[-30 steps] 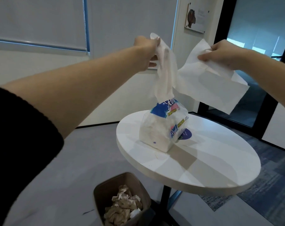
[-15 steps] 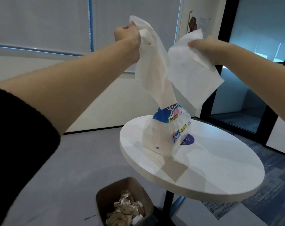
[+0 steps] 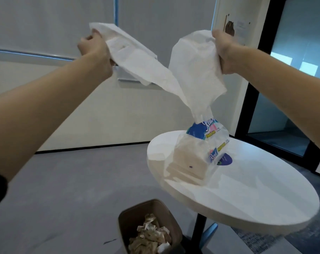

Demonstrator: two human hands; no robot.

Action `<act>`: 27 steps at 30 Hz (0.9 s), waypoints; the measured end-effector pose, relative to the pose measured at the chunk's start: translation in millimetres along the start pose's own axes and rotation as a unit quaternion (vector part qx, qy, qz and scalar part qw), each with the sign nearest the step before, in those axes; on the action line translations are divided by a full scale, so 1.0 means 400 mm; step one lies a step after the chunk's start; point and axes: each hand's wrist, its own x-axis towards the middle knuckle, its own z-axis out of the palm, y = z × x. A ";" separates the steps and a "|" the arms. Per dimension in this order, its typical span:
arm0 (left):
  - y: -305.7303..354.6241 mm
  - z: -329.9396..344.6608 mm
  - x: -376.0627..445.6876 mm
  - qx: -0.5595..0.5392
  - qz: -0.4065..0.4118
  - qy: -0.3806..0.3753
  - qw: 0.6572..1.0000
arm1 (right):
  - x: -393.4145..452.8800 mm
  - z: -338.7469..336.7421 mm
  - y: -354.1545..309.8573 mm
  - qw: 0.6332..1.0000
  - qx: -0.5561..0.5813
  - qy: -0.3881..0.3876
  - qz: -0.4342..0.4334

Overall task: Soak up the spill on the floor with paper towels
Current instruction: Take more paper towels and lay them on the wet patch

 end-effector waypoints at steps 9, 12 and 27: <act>-0.092 -0.326 -0.059 0.037 -0.022 0.104 0.994 | -0.068 0.267 0.032 0.995 -0.037 -0.082 -0.035; -0.125 -0.429 -0.078 0.068 -0.038 0.110 0.991 | -0.119 0.364 0.052 0.991 -0.041 -0.118 -0.041; -0.559 -0.622 -0.448 -0.149 -0.449 -0.015 0.881 | -0.421 0.542 0.673 0.914 -0.288 -0.273 0.087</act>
